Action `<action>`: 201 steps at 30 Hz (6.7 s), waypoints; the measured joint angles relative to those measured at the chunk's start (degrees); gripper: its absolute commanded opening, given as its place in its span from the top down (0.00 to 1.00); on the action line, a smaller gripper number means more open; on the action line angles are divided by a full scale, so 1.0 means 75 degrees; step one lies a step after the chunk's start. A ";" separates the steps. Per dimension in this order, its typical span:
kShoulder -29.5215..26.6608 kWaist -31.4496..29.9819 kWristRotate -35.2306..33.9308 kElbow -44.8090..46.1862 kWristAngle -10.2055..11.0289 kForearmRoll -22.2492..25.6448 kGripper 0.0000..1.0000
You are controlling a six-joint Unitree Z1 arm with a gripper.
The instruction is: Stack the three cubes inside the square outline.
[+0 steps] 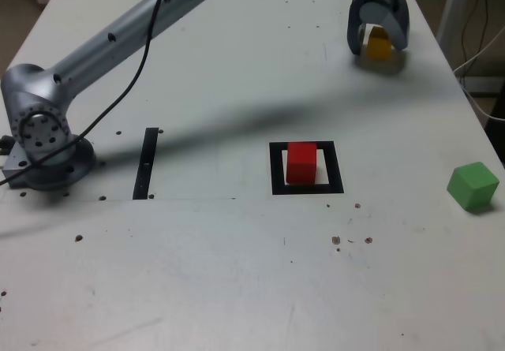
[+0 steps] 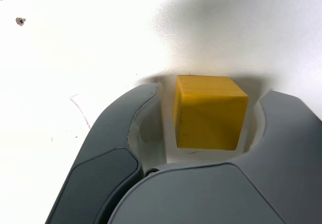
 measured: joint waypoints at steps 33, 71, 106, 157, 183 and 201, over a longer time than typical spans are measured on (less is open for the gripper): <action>-0.0242 -0.0257 -0.0103 -0.0173 0.0100 0.0501 0.69; -0.5114 -0.2492 -0.3208 0.6285 -0.0608 -0.0203 0.70; -0.6463 -0.4123 -0.5070 1.0534 -0.0985 -0.3070 0.70; -0.6343 -0.4212 -0.5221 1.1139 -0.0520 -0.3844 0.01; -0.5422 -0.4591 -0.4310 0.7497 0.0442 -0.1107 0.01; -0.3271 -0.4873 -0.3151 0.4813 0.0148 -0.0560 0.00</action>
